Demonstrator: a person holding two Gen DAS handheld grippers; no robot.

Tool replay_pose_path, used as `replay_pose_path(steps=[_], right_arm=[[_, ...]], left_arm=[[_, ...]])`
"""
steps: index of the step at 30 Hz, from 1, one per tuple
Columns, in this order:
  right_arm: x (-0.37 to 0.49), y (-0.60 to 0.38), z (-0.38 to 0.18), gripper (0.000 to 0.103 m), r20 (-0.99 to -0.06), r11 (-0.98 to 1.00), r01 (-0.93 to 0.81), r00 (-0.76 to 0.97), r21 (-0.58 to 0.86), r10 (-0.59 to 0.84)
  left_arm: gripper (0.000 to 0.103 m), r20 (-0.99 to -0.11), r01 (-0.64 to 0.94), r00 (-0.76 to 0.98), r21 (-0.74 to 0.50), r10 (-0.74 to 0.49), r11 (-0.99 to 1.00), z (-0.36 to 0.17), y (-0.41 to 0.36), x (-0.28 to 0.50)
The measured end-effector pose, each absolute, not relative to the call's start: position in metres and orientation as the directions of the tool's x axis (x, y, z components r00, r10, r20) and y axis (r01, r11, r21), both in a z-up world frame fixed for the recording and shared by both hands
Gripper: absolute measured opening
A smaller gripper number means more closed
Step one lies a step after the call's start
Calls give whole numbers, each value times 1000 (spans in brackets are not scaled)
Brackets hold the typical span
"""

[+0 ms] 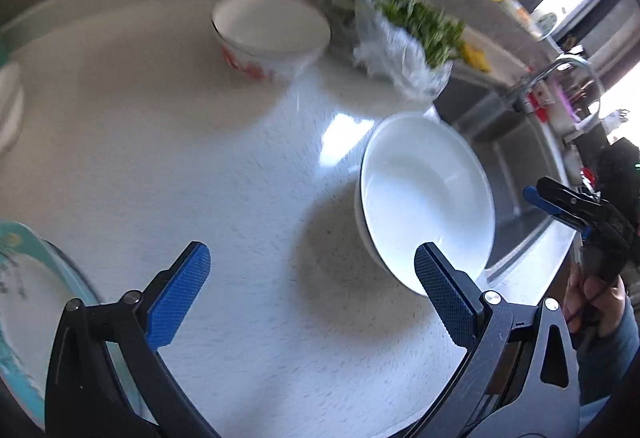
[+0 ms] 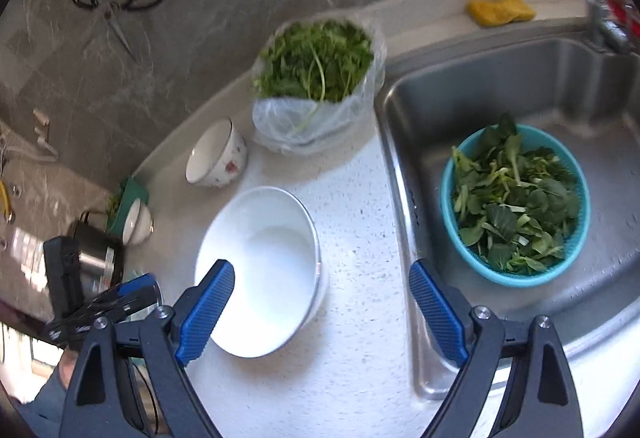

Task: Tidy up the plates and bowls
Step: 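Move both tools to the white deep plate beside the sink, then close both tools on the rim of the white deep plate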

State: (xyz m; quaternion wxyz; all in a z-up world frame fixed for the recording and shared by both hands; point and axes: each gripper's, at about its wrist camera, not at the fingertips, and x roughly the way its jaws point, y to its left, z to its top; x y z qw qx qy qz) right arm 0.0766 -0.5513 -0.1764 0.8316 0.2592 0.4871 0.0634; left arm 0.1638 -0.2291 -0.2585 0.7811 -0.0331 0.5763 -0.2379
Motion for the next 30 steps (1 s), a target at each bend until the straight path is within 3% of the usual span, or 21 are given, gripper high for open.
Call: replay_pose_path(steps=[15,17,19,21,24,25,28,30], right_arm=[[110,-546,-224,89,-769,816,78,398,572,501],[112,-543,-226,86,-769,817,65,386,573,509],[114,-540,-227,85,-769,817,51,375,575,518],[117,-537,-230,84,-777,821,49,360,568,516],[121,-534,-234,69,-785,825,44,341,563,517],[122,-533,-235,63,-788,827,40,335,560,517],[125,-531,-240,50,-798,835,36,318,549,512],[125,-529,-243,34,-805,837,36,303,545,511]], left_arm=[[102,-897,330,244,-282,-370,901,-298,-267,176],[96,-885,323,244,-311,-396,894,-298,-269,177],[78,-883,320,228,-330,-410,888,-301,-272,180],[66,-885,316,212,-339,-415,886,-305,-275,182],[33,-883,324,195,-354,-428,878,-310,-281,183],[28,-886,328,190,-349,-423,878,-312,-284,184],[27,-888,332,180,-349,-422,876,-317,-290,184],[22,-886,324,172,-363,-431,874,-320,-292,184]])
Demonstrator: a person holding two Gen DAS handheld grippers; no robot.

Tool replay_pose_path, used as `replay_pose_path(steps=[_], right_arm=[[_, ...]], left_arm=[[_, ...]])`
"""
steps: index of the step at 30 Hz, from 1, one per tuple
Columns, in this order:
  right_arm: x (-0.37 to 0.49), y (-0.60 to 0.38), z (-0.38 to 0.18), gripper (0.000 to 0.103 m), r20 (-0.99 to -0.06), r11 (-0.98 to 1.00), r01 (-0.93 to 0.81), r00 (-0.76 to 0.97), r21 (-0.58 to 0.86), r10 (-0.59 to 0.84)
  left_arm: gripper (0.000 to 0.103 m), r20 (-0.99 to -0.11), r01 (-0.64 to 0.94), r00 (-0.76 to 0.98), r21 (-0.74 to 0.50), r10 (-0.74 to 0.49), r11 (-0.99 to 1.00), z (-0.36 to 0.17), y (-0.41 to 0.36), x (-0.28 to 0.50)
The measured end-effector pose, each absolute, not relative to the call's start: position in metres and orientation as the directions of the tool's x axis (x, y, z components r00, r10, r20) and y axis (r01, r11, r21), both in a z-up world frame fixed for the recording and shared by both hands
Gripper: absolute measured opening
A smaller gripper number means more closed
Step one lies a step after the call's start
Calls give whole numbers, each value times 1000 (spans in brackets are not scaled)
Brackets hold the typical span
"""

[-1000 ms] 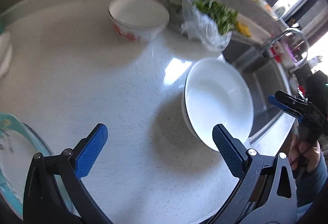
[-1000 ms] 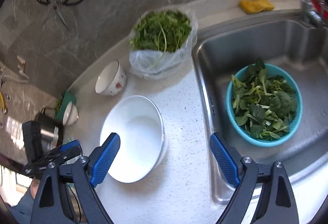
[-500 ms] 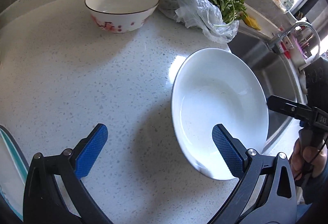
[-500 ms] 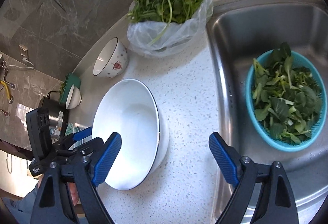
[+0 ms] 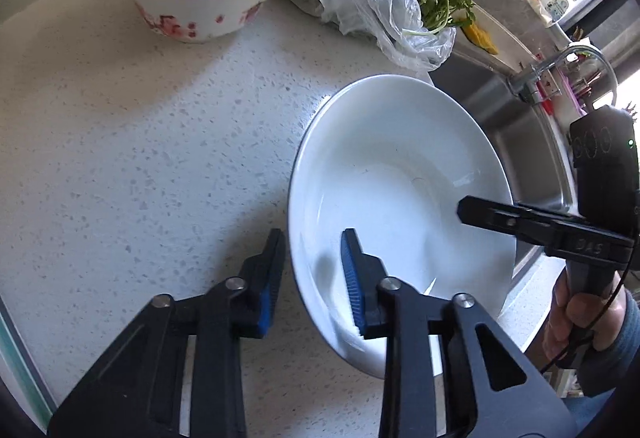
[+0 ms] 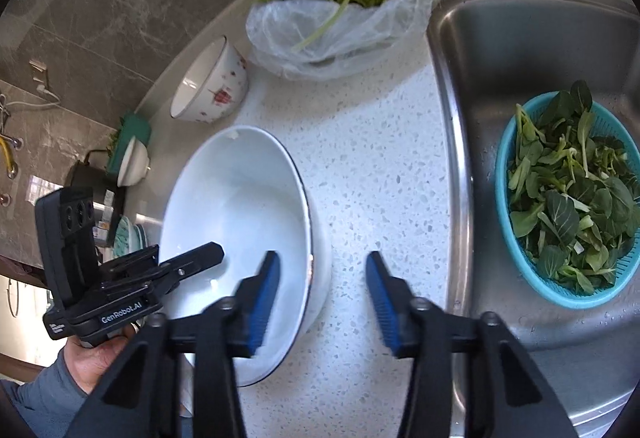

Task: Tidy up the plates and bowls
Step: 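Close both tools on the rim of the white deep plate, then lift the white deep plate with both tools and carry it toward the teal stack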

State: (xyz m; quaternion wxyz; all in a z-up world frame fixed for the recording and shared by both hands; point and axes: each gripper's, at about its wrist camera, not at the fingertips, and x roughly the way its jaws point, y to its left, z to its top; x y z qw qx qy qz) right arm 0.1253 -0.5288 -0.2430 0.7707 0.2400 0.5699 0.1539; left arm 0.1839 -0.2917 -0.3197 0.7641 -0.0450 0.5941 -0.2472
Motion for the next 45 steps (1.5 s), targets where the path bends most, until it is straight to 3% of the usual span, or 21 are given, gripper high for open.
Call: replay_pose_path(steps=[1,3,25,34,45], right_arm=[[125,-528,-244,25,-803,835,32,297,549,517],[126,-523,-242,21,-803,841,9,304,541,513],[122,-496,-229,17,-830,877,-62,297,477,473],[122,-449,-229,17,-817,846,-119,220,520,533],[141,-429,-228,17,-824,845,-100,189,526,535]], left_arm=[[22,-885,322,169,-366,-433,873,-321,-293,184],[18,-885,322,172,-366,-434,873,-322,-296,184],[11,-888,300,209,-342,-411,891,-305,-267,161],[11,-900,145,191,-369,-392,918,-303,-205,138],[11,-906,85,147,-389,-397,917,-312,-186,144]])
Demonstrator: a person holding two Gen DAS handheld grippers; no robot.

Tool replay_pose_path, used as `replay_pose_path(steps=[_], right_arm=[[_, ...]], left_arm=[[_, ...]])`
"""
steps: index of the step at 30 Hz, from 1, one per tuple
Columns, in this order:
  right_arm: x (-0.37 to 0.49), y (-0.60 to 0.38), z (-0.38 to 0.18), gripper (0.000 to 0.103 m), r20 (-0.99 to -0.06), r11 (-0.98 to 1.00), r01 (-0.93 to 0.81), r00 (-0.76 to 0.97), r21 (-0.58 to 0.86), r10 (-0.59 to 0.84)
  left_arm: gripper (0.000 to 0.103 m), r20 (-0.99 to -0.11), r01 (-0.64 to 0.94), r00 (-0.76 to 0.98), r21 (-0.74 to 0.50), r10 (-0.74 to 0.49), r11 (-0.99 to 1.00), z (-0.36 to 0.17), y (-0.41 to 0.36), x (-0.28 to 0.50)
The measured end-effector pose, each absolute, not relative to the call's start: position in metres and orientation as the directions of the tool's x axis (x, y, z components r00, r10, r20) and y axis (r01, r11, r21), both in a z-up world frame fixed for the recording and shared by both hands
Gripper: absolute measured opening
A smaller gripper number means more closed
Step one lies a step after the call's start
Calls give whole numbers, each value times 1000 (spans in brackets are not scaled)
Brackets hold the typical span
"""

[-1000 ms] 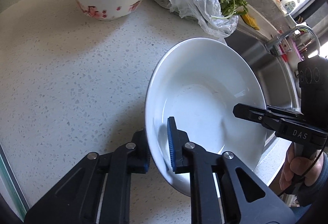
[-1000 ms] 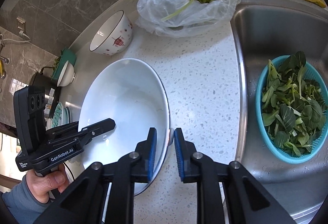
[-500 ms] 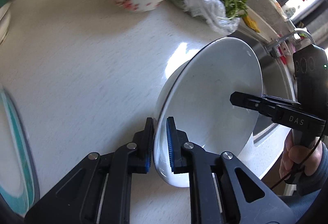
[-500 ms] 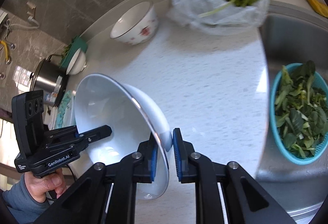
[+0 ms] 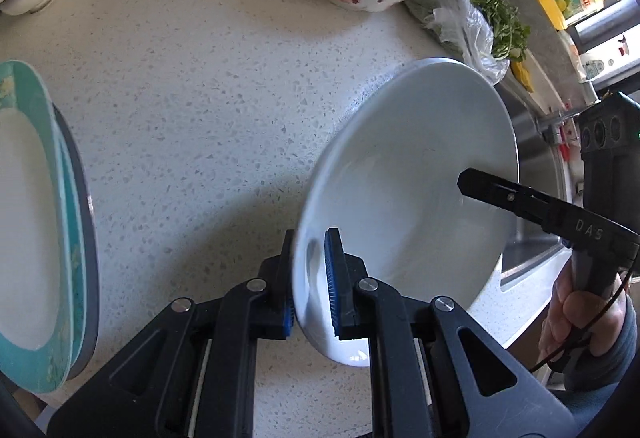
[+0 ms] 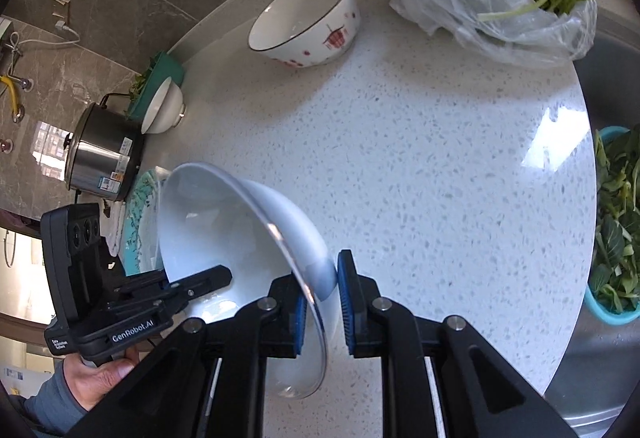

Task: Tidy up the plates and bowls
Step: 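Lift the white deep plate with both tools and carry it toward the teal stack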

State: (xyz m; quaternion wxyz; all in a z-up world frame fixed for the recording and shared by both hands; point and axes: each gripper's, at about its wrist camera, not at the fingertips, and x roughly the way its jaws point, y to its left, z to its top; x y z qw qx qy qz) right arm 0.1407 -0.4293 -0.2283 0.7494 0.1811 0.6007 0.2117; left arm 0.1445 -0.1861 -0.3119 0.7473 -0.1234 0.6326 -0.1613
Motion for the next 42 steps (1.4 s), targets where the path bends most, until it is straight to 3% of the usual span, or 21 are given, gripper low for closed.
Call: replay_pose_path(steps=[12,15,17,19,20,22,23,30,31,32,35,37,42], right_arm=[[138,-455,-237,17,-843,864,-30,203,503,498],[134,-456,-240,19,-846,868,-30,207,496,491],[130,-457,-238,20,-847,869,-32,209,494,489],[128,-459,-235,27,-853,876,-35,213,481,477],[127,-459,-233,38,-854,877,-32,214,479,474],[127,-460,-231,53,-861,883,-24,211,469,463],[127,-459,-230,53,-861,883,-27,211,469,463],[125,-448,-239,52,-870,884,-35,161,466,466],[125,-447,-241,47,-870,882,-33,153,470,469],[124,-446,-242,36,-869,880,-31,148,474,473],[123,-444,-243,20,-864,876,-23,152,482,480],[122,-444,-243,19,-867,880,-33,159,473,472],[122,-444,-241,19,-870,885,-41,167,464,464]], left_arm=[[11,-909,138,130,-379,-396,915,-320,-216,167],[13,-909,144,139,-373,-392,917,-319,-219,167],[20,-920,148,145,-344,-365,927,-319,-218,165],[25,-923,150,148,-334,-356,930,-318,-217,164],[27,-927,146,150,-323,-344,935,-318,-216,163],[42,-928,147,155,-317,-338,937,-316,-214,161],[45,-928,144,162,-314,-335,939,-315,-212,160],[42,-930,165,169,-299,-326,940,-313,-211,162],[29,-930,173,164,-300,-328,938,-314,-213,161],[27,-927,175,165,-310,-338,935,-314,-214,161],[20,-919,178,167,-328,-357,928,-314,-217,160],[14,-915,188,169,-336,-367,923,-313,-220,161],[14,-919,198,164,-324,-358,925,-310,-223,162]])
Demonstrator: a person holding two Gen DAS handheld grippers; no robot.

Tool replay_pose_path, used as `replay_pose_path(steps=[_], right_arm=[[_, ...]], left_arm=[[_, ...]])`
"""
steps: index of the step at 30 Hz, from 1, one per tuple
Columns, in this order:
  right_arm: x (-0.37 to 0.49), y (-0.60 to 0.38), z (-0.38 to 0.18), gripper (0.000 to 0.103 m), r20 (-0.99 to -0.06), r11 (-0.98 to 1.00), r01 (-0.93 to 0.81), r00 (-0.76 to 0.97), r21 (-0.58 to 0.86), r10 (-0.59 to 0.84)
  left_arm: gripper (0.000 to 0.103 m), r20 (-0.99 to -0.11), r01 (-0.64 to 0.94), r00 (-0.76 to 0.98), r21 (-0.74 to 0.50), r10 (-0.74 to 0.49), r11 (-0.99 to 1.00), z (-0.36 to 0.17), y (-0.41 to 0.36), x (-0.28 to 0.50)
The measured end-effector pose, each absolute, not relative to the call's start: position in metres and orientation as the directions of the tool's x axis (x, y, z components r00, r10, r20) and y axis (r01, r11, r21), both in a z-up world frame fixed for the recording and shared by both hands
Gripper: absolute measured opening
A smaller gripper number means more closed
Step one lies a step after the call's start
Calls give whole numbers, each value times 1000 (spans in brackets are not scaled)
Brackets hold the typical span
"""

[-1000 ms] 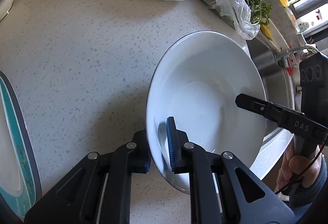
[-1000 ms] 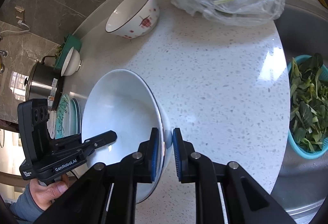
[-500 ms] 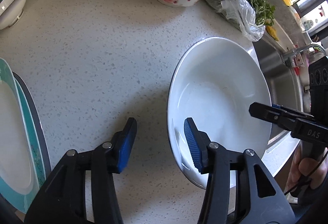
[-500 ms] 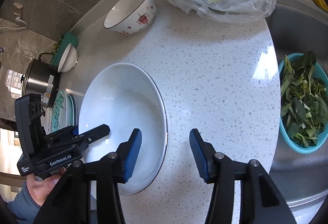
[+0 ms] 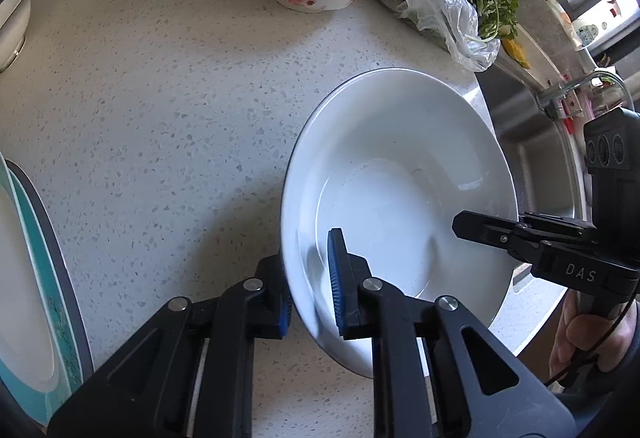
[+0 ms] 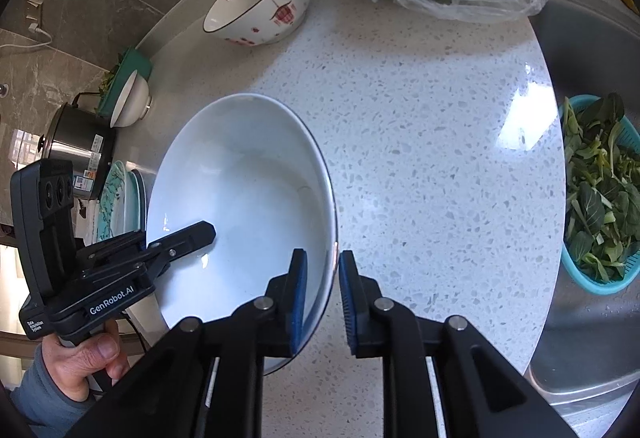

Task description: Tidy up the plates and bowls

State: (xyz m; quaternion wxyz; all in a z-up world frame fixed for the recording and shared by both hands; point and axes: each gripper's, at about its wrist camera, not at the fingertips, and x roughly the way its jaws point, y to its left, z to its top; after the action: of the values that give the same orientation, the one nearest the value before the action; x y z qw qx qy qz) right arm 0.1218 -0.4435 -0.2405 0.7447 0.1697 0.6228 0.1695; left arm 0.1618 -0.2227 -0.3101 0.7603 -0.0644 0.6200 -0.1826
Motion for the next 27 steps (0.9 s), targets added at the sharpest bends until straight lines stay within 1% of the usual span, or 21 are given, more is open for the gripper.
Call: replay_pose_path(steps=[11,20,27], right_arm=[[127,-443,-226,18,-878,890,-41,147,455,456],[120,-425,-204,18,-865,875,-112,136,472,483],[115,-393,-209,18,-861,856,-186,80,482,502]], left_arm=[[14,-919,182,144,-339,-366,923,-293,-220,161],[14,-930,167,149,-312,-337,935,-271,-197,131],[14,-937,99,157,-300,-313,949,-275,-162,103]])
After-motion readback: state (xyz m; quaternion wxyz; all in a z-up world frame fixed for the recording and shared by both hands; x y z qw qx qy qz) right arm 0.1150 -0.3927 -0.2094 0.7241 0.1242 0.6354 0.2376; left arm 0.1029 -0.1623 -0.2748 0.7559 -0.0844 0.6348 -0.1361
